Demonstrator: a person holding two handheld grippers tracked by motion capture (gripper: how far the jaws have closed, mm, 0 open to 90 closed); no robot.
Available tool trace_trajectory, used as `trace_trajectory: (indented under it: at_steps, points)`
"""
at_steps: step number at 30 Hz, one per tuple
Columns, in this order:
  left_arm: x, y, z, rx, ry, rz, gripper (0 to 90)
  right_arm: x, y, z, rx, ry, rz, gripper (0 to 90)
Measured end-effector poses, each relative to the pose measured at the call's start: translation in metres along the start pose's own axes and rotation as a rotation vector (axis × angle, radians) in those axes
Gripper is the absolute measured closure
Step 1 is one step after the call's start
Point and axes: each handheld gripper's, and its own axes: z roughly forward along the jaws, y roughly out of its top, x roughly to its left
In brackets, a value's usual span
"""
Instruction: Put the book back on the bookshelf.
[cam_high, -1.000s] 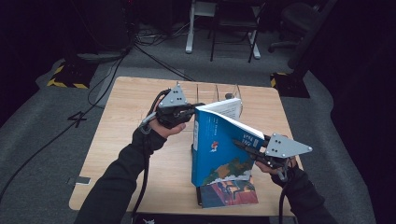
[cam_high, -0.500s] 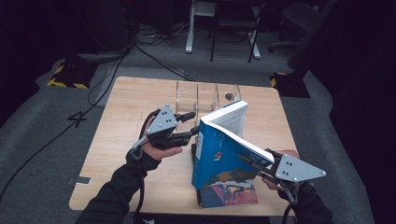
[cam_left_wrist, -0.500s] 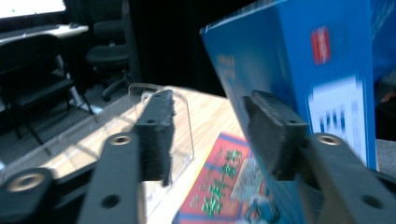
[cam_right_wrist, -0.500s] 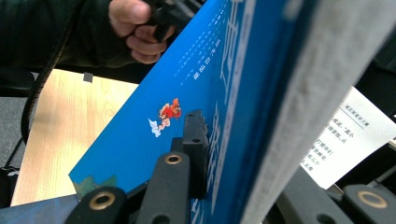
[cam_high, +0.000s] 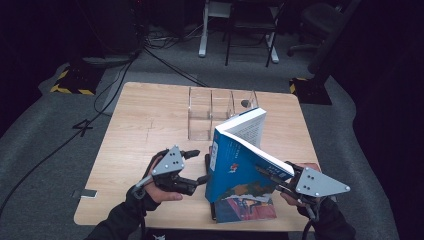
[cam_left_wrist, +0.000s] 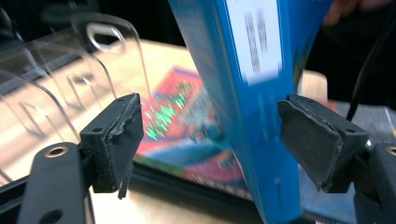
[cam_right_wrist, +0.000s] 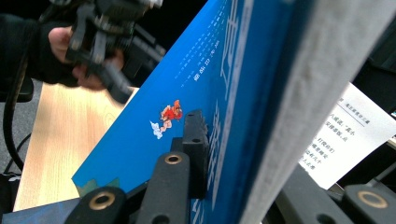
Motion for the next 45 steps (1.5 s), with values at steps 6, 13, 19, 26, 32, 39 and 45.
trace_trajectory:
  at_steps: [6, 13, 19, 26, 32, 39, 45]
  points:
    - [-0.013, -0.004, 0.019, 0.027, -0.022, 0.028, 26.5, 0.0, -0.002, -0.001, -0.001, -0.014, 0.006, 78.0]
    - [-0.03, -0.001, 0.045, 0.07, 0.016, 0.019, 30.1, 0.004, 0.0, -0.003, -0.002, -0.014, -0.003, 77.5]
    - [-0.025, 0.006, 0.052, 0.078, -0.014, -0.035, 34.0, 0.006, 0.001, -0.004, 0.002, -0.014, -0.008, 76.8]
    - [-0.014, 0.023, 0.048, 0.034, -0.076, -0.003, 34.0, 0.007, 0.004, -0.005, 0.009, -0.008, -0.024, 76.5]
    - [-0.005, 0.043, 0.046, -0.037, -0.095, 0.01, 33.3, 0.007, 0.004, -0.005, 0.006, -0.005, -0.015, 75.5]
    - [0.002, 0.058, 0.04, -0.067, -0.083, 0.018, 34.7, 0.003, 0.002, -0.012, -0.011, -0.02, 0.008, 71.2]
    - [0.005, 0.053, 0.033, -0.109, -0.102, 0.009, 49.2, -0.009, -0.005, -0.028, -0.02, -0.103, 0.086, 55.5]
